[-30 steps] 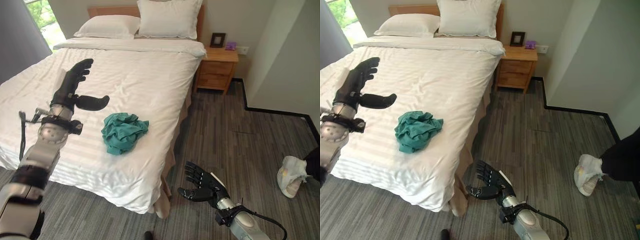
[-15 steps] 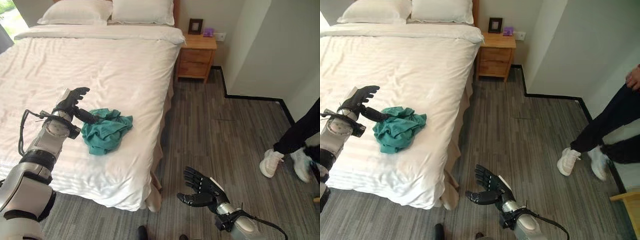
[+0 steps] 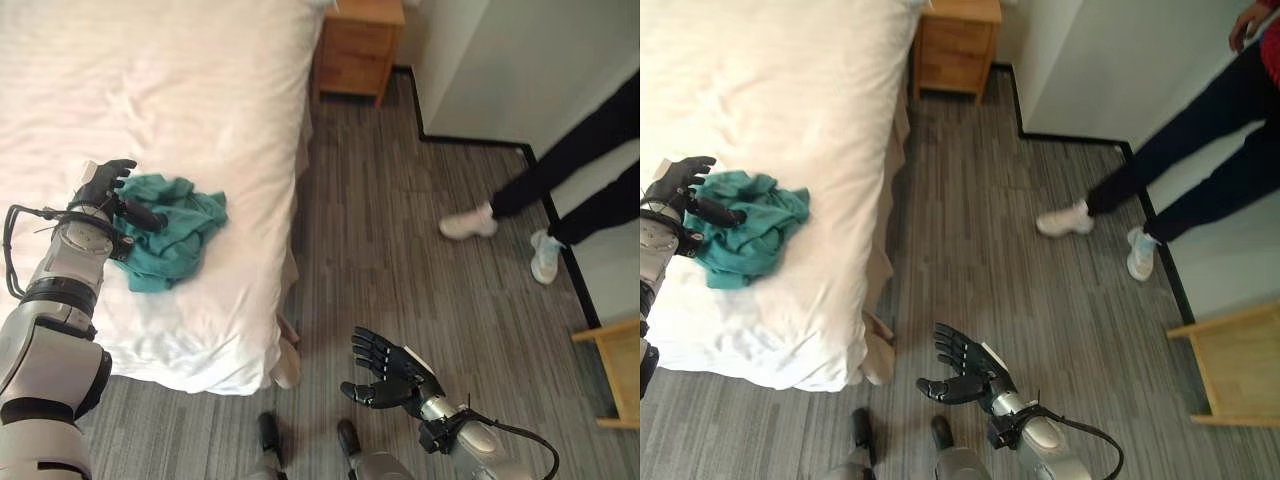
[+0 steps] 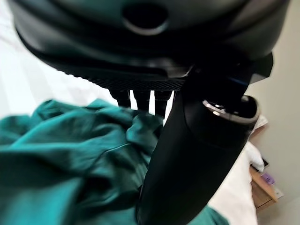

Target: Pick up bed clothes into laundry basket.

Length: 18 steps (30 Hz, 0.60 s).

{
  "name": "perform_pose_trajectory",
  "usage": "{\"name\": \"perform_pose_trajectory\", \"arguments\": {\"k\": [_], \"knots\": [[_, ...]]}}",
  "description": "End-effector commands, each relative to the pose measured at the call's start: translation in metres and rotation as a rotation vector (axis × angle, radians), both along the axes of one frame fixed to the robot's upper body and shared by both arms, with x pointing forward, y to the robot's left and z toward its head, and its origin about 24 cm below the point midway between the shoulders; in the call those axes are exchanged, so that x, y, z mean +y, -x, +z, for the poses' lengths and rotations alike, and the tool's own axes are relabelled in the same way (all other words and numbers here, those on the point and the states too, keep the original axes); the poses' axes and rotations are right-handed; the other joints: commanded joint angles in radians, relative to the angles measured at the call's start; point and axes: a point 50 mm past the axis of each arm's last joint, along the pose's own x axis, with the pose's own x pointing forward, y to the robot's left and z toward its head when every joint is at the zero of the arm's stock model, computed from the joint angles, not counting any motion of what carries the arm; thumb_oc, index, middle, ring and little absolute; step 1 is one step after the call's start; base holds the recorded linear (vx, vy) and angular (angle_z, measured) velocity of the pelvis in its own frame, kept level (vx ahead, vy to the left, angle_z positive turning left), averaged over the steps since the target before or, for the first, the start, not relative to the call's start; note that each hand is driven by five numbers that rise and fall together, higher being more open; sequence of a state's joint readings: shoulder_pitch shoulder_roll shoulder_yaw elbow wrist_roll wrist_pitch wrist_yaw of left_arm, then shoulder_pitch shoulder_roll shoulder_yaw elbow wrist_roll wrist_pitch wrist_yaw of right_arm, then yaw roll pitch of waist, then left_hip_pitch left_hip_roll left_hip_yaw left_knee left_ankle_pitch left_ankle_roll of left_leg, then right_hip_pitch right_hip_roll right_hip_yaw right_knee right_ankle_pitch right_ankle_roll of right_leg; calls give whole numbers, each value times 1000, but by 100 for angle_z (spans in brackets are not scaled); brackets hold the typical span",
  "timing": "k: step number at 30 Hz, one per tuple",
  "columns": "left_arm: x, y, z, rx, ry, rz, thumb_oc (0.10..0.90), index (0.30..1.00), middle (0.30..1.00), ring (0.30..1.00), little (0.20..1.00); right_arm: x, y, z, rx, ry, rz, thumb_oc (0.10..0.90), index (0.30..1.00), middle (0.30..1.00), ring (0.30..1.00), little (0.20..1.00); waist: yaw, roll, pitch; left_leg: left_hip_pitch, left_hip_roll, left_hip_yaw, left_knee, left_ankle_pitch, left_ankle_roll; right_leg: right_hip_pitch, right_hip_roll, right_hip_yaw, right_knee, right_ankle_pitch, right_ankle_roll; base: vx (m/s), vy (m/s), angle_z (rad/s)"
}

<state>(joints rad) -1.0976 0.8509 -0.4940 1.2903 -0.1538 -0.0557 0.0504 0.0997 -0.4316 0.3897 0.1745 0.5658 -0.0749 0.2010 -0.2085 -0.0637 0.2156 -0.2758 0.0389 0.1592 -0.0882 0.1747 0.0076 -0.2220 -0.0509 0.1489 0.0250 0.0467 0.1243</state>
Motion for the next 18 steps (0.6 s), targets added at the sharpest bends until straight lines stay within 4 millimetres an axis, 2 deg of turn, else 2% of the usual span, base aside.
{"name": "perform_pose_trajectory", "arguments": {"k": [1,2,4,6,7,8,11,13,18], "knots": [[8,2,53,-134,-57,31,800,900,900,900,900,4,-12,35,-178,-73,22,800,900,900,900,900,23,-19,-8,68,8,-26,1,-101,-57,-58,-44,-23,-109,127,60,0,-1,-12],[8,2,53,-134,-57,31,800,900,900,900,900,4,-12,34,-178,-72,22,800,900,900,900,900,22,-19,-9,67,8,-27,1,-101,-57,-59,-44,-23,-109,127,60,-11,-5,-8],[11,4,33,-70,-50,55,800,900,900,900,900,6,-13,36,-181,-80,19,800,900,900,900,900,27,-34,12,43,10,-28,1,-95,-59,-81,-42,-25,-111,130,59,-17,-11,1],[11,4,27,-46,-53,62,800,900,900,900,900,6,-13,35,-177,-89,14,800,900,900,900,900,27,-37,15,37,10,-29,1,-94,-59,-87,-42,-26,-111,129,58,0,0,0],[12,5,16,5,-77,71,800,900,900,900,900,6,-11,33,-171,-94,9,800,900,900,900,900,30,-39,21,38,11,-30,1,-97,-60,-86,-43,-29,-110,124,58,0,0,0],[11,5,12,22,-90,71,400,300,300,300,300,7,-10,33,-168,-96,11,800,900,900,900,900,33,-41,19,33,11,-30,1,-94,-61,-90,-45,-30,-111,126,58,0,0,0],[6,2,10,6,-76,57,400,300,300,300,300,8,-7,31,-163,-89,33,800,900,900,900,900,44,-39,17,40,8,-37,1,-101,-60,-81,-48,-37,-111,118,59,6,-9,3],[3,0,16,-34,-67,39,400,300,300,300,300,8,-7,31,-161,-84,43,800,900,900,900,900,50,-33,12,48,5,-41,1,-106,-60,-70,-50,-44,-110,112,59,4,-4,3],[-15,-5,57,-318,61,-81,400,300,300,300,300,2,-7,29,-155,-62,49,800,900,900,900,900,67,-1,-9,87,-5,-59,1,-118,-58,-22,-61,-68,-106,88,58,40,-1,7]]}}
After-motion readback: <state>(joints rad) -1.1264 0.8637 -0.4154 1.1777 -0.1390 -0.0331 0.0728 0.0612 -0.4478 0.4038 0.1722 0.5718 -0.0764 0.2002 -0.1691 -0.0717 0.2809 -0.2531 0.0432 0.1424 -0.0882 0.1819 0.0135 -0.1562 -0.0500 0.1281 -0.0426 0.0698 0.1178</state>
